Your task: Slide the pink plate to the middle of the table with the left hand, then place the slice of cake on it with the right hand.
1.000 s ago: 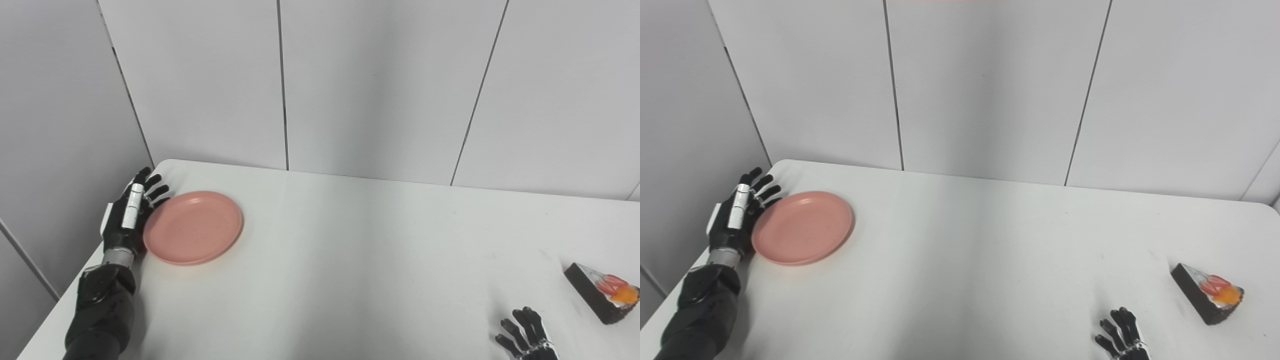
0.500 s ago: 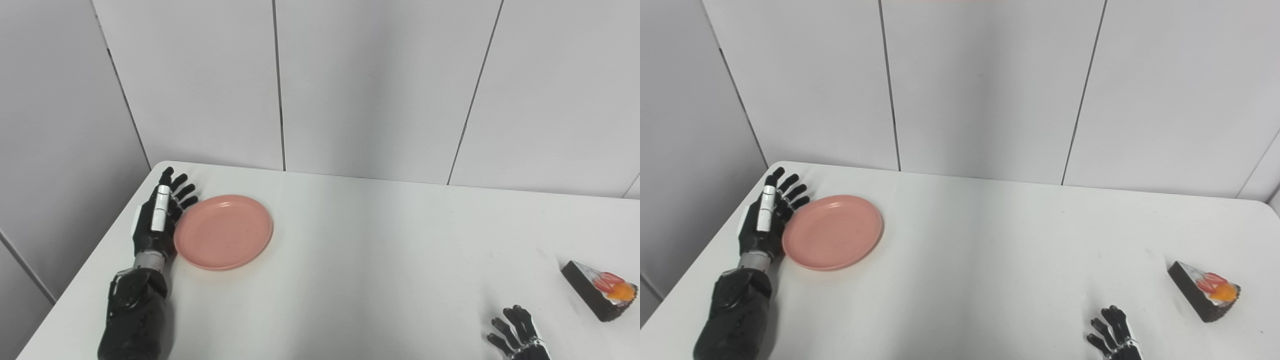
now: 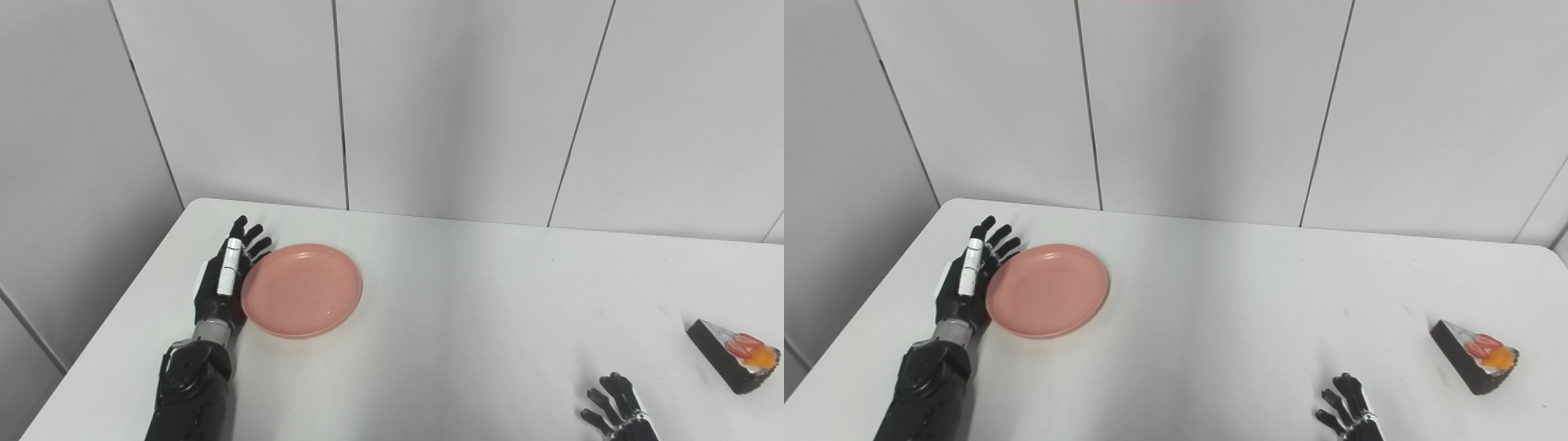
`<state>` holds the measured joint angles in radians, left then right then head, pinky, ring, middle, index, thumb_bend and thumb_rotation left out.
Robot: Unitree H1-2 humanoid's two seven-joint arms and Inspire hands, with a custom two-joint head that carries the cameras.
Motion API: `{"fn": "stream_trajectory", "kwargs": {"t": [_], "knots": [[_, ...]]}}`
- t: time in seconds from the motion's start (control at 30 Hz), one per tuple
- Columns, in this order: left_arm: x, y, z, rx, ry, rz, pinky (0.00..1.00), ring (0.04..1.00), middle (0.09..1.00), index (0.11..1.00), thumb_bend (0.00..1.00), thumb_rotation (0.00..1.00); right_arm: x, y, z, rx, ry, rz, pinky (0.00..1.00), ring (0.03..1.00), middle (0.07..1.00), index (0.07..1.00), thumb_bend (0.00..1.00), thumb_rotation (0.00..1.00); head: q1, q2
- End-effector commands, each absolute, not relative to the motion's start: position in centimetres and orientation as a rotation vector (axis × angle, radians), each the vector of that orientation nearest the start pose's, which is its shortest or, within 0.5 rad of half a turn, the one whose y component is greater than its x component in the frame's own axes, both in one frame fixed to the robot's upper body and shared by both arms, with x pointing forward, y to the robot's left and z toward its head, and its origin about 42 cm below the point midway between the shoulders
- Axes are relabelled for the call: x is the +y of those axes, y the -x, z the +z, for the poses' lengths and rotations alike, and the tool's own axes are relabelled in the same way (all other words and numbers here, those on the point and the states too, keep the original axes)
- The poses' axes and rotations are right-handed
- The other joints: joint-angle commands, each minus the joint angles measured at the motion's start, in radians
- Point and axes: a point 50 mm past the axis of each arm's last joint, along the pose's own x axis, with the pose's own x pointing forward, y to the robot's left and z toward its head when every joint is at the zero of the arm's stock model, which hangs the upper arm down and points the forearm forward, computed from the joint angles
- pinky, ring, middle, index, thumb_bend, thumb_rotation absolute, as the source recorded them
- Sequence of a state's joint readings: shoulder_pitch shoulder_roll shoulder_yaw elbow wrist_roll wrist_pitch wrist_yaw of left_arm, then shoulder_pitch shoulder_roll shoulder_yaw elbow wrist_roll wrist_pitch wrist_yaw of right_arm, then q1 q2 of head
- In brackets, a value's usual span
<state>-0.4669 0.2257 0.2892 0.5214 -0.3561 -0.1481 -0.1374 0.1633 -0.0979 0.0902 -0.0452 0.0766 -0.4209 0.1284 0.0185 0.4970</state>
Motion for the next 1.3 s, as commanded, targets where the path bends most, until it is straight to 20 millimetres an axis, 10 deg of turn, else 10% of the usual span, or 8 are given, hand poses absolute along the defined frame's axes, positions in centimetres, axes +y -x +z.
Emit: {"fn": "stream_trajectory", "kwargs": {"t": [0.0,0.83,1.27], "knots": [[33.3,-42.5,15.4,-0.177,0.25,0.108,0.83,0.867,0.915,0.937,0.76,0.83,-20.8,-21.8,8.6,-0.224,0.009,0.202,0.82,0.884,0.929,0.938,0.86,0.97,-0.039,0.009],[25.5,-42.2,14.8,-0.225,0.355,-0.042,0.86,0.881,0.889,0.903,0.99,0.75,-16.3,-21.7,10.0,-0.257,0.041,0.214,0.81,0.887,0.943,0.949,0.77,0.97,-0.276,0.081],[21.2,-39.6,14.4,-0.226,0.317,-0.133,0.88,0.888,0.896,0.885,0.9,0.74,-13.9,-21.8,11.3,-0.259,0.054,0.219,0.8,0.88,0.946,0.957,0.77,1.0,-0.373,0.099]]}}
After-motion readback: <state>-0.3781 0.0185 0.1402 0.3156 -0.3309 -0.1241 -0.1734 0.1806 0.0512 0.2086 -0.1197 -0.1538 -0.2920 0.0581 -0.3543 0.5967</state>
